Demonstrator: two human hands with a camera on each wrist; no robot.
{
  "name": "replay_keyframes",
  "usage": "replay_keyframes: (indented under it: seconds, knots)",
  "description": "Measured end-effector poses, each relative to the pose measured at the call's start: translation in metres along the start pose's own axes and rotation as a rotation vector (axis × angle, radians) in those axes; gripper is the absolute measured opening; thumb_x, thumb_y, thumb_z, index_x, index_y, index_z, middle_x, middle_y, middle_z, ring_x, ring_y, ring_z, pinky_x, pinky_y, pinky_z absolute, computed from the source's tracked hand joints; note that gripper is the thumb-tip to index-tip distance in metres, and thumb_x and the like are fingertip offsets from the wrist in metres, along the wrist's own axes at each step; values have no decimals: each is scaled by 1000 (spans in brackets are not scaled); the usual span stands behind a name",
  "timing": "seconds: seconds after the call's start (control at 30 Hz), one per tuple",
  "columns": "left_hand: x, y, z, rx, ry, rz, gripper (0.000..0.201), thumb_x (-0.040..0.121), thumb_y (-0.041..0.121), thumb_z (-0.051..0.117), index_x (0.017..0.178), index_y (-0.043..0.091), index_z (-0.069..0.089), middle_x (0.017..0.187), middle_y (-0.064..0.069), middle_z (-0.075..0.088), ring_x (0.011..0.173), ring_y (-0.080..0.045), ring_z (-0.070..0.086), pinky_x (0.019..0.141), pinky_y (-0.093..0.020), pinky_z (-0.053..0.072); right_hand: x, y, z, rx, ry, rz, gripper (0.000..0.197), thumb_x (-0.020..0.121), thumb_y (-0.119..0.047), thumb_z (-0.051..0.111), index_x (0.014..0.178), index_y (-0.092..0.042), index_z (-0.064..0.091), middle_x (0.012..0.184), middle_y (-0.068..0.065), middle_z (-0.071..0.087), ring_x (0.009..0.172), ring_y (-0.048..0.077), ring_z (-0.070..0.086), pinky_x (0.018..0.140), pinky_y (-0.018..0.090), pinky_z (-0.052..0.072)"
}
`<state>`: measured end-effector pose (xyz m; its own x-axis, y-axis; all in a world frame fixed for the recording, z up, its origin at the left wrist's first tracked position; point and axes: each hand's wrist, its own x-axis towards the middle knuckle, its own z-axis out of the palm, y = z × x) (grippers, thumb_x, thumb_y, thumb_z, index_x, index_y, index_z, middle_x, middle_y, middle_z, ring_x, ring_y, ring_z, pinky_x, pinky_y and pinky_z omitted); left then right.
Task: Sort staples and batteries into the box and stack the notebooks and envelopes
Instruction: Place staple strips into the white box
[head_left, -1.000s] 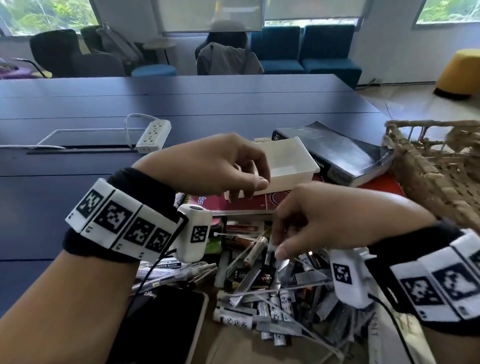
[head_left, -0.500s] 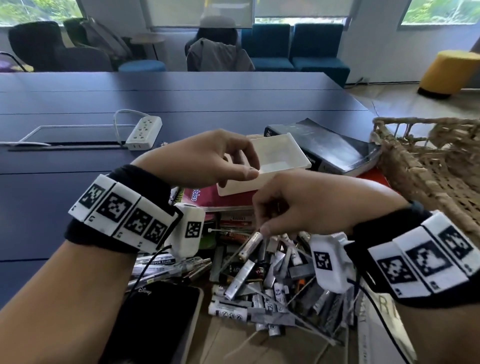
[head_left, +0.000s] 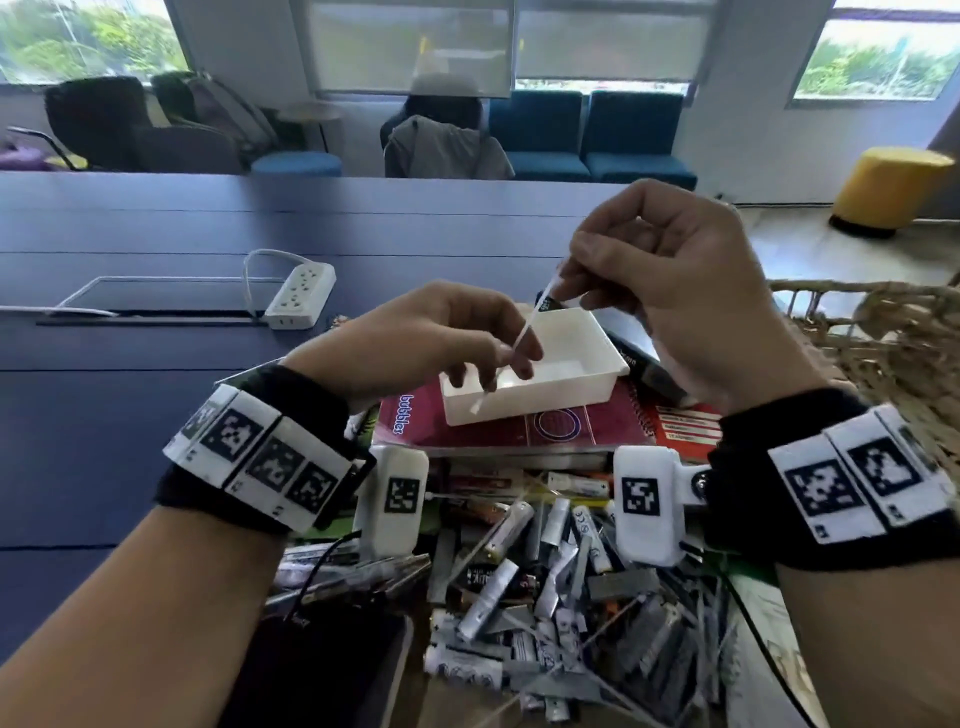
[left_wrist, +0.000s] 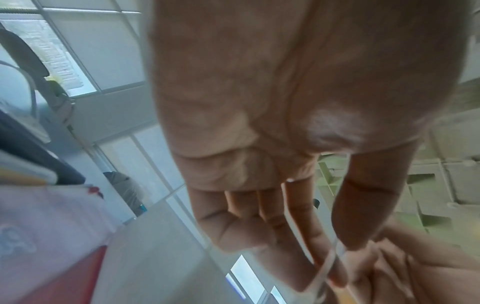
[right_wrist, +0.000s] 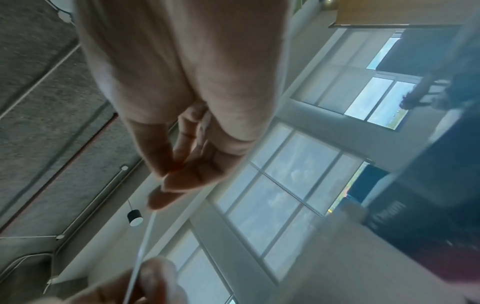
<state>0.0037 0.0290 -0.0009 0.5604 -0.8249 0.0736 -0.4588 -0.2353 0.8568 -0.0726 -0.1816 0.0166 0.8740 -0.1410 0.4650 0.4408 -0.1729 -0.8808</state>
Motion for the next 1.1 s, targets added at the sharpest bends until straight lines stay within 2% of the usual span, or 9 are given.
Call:
replay_keyframes:
  seconds: [0.17,0.33,0.6,0.67,0.7,0.77,0.87,0.97,1.1]
  knots:
    - [1,-10,-6,-60,234,-7,14,100,8,60,101,2,72,81,-5,70,72,-11,56,65,-19,43,2,25,-4,48,165,79,11,94,3,66,88,-7,67,80,16,75,73,30,75,65,29,58]
    - [12,-26,-3,-8,442,6,12,96,3,66,103,7,75,86,-2,76,84,-8,69,81,-18,51,4,40,-17,-102,245,166,14,93,-2,69,84,-13,69,77,9,75,69,22,73,61,26,55]
    - [14,-34,-4,287,470,-84,16,93,25,74,108,31,74,103,23,69,102,5,62,96,-25,46,6,57,-32,-251,284,367,8,89,-10,76,81,-10,74,79,11,74,64,14,64,56,23,48]
    - [13,-37,-3,291,374,-124,18,93,28,74,110,34,72,85,25,64,76,7,58,79,-19,45,6,58,-31,-277,256,372,10,88,-11,77,79,-11,75,76,14,72,61,15,61,54,24,47]
    - [13,-37,-2,297,331,-137,17,93,29,74,110,34,72,69,22,57,59,2,49,64,-16,39,6,59,-31,-292,241,380,11,88,-13,78,77,-13,76,74,14,71,60,15,59,53,26,46]
    - [13,-39,0,315,295,-167,14,94,27,73,106,34,72,55,13,45,50,-10,35,51,-21,28,7,62,-32,-297,208,396,12,88,-16,79,76,-16,78,70,11,69,59,15,58,54,28,46]
    - [15,-44,-2,347,304,-204,17,94,24,73,103,38,73,70,-11,65,56,-16,45,57,-26,37,7,66,-34,-292,181,407,12,90,-15,78,78,-18,80,66,7,67,56,12,56,51,23,45]
    - [16,-48,-2,314,295,-214,29,94,17,70,107,43,71,99,-14,75,76,-34,65,72,-37,54,9,70,-35,-273,165,403,13,90,-10,77,79,-17,80,66,6,65,57,12,56,49,19,45]
    - [15,-47,-1,307,290,-217,35,95,7,64,109,39,71,92,-19,74,54,-17,45,52,-27,38,10,74,-35,-281,148,405,12,89,-8,77,83,-18,80,66,2,66,58,12,57,54,23,46]
